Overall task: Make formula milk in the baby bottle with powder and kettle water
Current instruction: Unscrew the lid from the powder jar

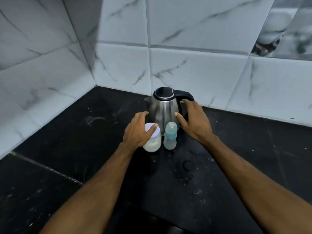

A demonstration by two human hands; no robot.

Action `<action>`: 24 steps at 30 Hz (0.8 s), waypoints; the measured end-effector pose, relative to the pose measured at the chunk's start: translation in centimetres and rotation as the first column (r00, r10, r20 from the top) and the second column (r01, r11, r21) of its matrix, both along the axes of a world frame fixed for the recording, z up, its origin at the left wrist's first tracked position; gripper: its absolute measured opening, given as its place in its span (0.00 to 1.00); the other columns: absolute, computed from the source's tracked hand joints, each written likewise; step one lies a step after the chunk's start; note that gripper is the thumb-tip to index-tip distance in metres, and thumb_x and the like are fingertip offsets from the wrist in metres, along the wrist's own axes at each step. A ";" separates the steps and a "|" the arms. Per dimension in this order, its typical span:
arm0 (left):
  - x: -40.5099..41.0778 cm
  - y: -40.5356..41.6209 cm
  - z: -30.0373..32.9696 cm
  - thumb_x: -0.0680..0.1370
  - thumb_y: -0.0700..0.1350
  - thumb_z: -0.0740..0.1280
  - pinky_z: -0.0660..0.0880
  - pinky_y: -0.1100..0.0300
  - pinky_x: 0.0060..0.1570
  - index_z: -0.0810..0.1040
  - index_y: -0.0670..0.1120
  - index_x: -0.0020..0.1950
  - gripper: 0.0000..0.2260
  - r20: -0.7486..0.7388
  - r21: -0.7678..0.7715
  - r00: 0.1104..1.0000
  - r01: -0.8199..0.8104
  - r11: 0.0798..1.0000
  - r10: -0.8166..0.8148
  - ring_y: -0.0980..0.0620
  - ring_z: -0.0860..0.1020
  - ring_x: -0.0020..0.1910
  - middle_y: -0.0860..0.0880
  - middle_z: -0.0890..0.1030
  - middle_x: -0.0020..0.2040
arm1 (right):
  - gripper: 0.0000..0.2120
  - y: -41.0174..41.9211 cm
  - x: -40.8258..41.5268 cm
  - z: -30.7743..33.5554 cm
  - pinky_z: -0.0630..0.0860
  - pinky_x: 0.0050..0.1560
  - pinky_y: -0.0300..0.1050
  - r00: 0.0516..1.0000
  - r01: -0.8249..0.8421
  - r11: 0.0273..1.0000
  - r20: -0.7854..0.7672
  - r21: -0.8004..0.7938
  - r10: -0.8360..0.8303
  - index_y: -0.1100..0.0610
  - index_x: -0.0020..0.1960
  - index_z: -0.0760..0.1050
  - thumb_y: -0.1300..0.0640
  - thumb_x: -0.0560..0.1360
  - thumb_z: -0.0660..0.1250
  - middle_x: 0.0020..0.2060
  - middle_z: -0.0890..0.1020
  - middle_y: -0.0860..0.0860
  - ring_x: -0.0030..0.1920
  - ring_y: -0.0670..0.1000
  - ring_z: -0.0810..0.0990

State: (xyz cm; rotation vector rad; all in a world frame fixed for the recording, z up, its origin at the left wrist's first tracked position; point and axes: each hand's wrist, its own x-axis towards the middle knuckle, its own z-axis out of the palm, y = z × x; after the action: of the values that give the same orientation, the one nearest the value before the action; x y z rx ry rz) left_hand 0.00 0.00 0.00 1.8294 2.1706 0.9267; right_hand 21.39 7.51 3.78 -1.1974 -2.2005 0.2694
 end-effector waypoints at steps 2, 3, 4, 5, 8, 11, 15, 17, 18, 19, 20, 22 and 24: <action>0.1 -0.1 -0.8 0.77 0.61 0.66 0.71 0.46 0.65 0.63 0.46 0.75 0.33 0.010 -0.060 1.000 -0.020 0.998 0.021 0.46 0.71 0.69 0.47 0.68 0.73 | 0.29 -0.5 0.2 -1.0 0.72 0.61 0.55 0.999 0.047 0.998 0.012 -0.044 -0.047 0.58 0.74 0.64 0.42 0.80 0.63 0.67 0.73 0.57 0.64 0.58 0.73; 0.2 -0.3 -1.5 0.76 0.62 0.67 0.71 0.45 0.65 0.62 0.47 0.75 0.34 0.014 -0.095 1.000 -0.025 0.995 0.026 0.45 0.71 0.69 0.47 0.67 0.74 | 0.30 -0.7 0.4 -1.9 0.73 0.60 0.55 0.998 0.064 0.996 0.025 -0.069 -0.062 0.58 0.74 0.64 0.42 0.80 0.63 0.66 0.73 0.57 0.64 0.58 0.73; 0.2 -0.6 -2.1 0.75 0.63 0.68 0.71 0.45 0.65 0.62 0.47 0.76 0.35 0.024 -0.133 0.999 -0.021 0.991 0.025 0.45 0.71 0.69 0.48 0.67 0.74 | 0.30 -1.2 0.6 -2.7 0.73 0.60 0.55 0.997 0.074 0.992 0.039 -0.106 -0.070 0.58 0.74 0.64 0.41 0.80 0.62 0.66 0.73 0.57 0.63 0.58 0.73; 0.3 -0.7 -2.5 0.74 0.63 0.69 0.71 0.45 0.65 0.61 0.48 0.76 0.37 0.033 -0.148 0.999 -0.018 0.989 0.023 0.45 0.71 0.69 0.48 0.66 0.74 | 0.30 -1.4 0.7 -3.4 0.74 0.60 0.55 0.996 0.083 0.989 0.042 -0.124 -0.078 0.58 0.74 0.64 0.41 0.80 0.62 0.65 0.74 0.57 0.63 0.58 0.73; 0.3 -1.0 -3.8 0.72 0.60 0.72 0.72 0.46 0.64 0.60 0.49 0.75 0.38 0.057 -0.139 0.998 0.009 0.990 -0.001 0.45 0.70 0.68 0.48 0.66 0.73 | 0.30 -2.2 1.1 -5.0 0.73 0.60 0.53 0.994 0.104 0.979 0.045 -0.174 -0.098 0.59 0.74 0.64 0.41 0.80 0.62 0.66 0.73 0.58 0.63 0.57 0.73; 0.3 -1.1 -4.4 0.72 0.56 0.74 0.72 0.45 0.65 0.60 0.48 0.76 0.38 0.084 -0.124 0.996 -0.004 0.992 0.014 0.44 0.69 0.70 0.46 0.66 0.73 | 0.31 -3.4 1.3 -6.9 0.73 0.60 0.52 0.993 0.121 0.960 0.043 -0.251 -0.114 0.58 0.75 0.63 0.41 0.80 0.62 0.67 0.73 0.57 0.64 0.56 0.73; 0.3 -1.1 -4.3 0.68 0.53 0.79 0.70 0.48 0.66 0.60 0.49 0.76 0.42 0.183 -0.073 0.982 -0.039 0.997 0.051 0.45 0.69 0.70 0.47 0.68 0.73 | 0.30 -4.7 1.5 -8.5 0.74 0.59 0.52 0.988 0.156 0.933 0.038 -0.324 -0.151 0.58 0.73 0.63 0.41 0.80 0.63 0.65 0.74 0.57 0.63 0.56 0.74; 0.3 -1.7 -4.3 0.66 0.51 0.80 0.69 0.52 0.66 0.59 0.49 0.77 0.45 0.225 -0.059 0.973 -0.035 0.998 0.047 0.46 0.69 0.70 0.48 0.68 0.73 | 0.28 -5.4 1.5 -9.1 0.76 0.57 0.53 0.987 0.159 0.920 0.034 -0.359 -0.157 0.58 0.71 0.65 0.40 0.79 0.63 0.63 0.76 0.56 0.60 0.55 0.75; 0.5 -2.1 -4.3 0.66 0.50 0.80 0.68 0.54 0.66 0.59 0.49 0.77 0.46 0.246 -0.054 0.968 -0.031 0.998 0.043 0.47 0.69 0.71 0.48 0.68 0.74 | 0.27 -5.7 1.5 -9.3 0.77 0.55 0.54 0.987 0.158 0.912 0.037 -0.378 -0.156 0.57 0.70 0.66 0.40 0.79 0.63 0.62 0.76 0.55 0.58 0.55 0.76; 0.6 -2.7 -4.2 0.66 0.50 0.81 0.68 0.57 0.65 0.58 0.50 0.77 0.46 0.269 -0.048 0.962 -0.029 0.998 0.041 0.48 0.68 0.71 0.49 0.68 0.74 | 0.26 -6.1 1.4 -9.5 0.77 0.53 0.53 0.987 0.156 0.906 0.037 -0.393 -0.154 0.57 0.68 0.67 0.40 0.79 0.63 0.60 0.77 0.54 0.56 0.54 0.77; 0.8 -3.4 -4.2 0.65 0.50 0.81 0.67 0.58 0.65 0.57 0.50 0.77 0.47 0.294 -0.046 0.955 -0.029 0.999 0.041 0.49 0.68 0.71 0.49 0.68 0.74 | 0.25 -6.4 1.2 -9.6 0.77 0.51 0.52 0.988 0.149 0.900 0.031 -0.409 -0.149 0.56 0.67 0.68 0.39 0.79 0.63 0.58 0.77 0.53 0.54 0.53 0.77; 1.2 -5.0 -4.0 0.65 0.50 0.81 0.68 0.56 0.67 0.56 0.51 0.78 0.48 0.332 -0.046 0.942 -0.032 0.998 0.045 0.51 0.68 0.71 0.50 0.67 0.74 | 0.22 -7.3 1.0 -9.8 0.77 0.50 0.52 0.990 0.124 0.893 -0.004 -0.432 -0.139 0.55 0.63 0.70 0.40 0.78 0.63 0.54 0.78 0.52 0.51 0.51 0.77; 1.4 -6.8 -4.0 0.65 0.51 0.81 0.68 0.56 0.67 0.55 0.54 0.78 0.49 0.359 -0.053 0.932 -0.037 0.998 0.054 0.52 0.68 0.71 0.50 0.67 0.75 | 0.20 -8.2 0.6 -10.1 0.77 0.49 0.49 0.991 0.083 0.889 -0.055 -0.451 -0.120 0.54 0.61 0.71 0.40 0.78 0.64 0.50 0.79 0.50 0.48 0.50 0.78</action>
State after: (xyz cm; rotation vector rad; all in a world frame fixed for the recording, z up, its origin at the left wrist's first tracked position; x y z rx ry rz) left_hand 1.44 -6.85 -4.03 1.4550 1.9931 1.1127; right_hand 21.98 -0.73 -6.27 -1.5082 -2.0545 0.8037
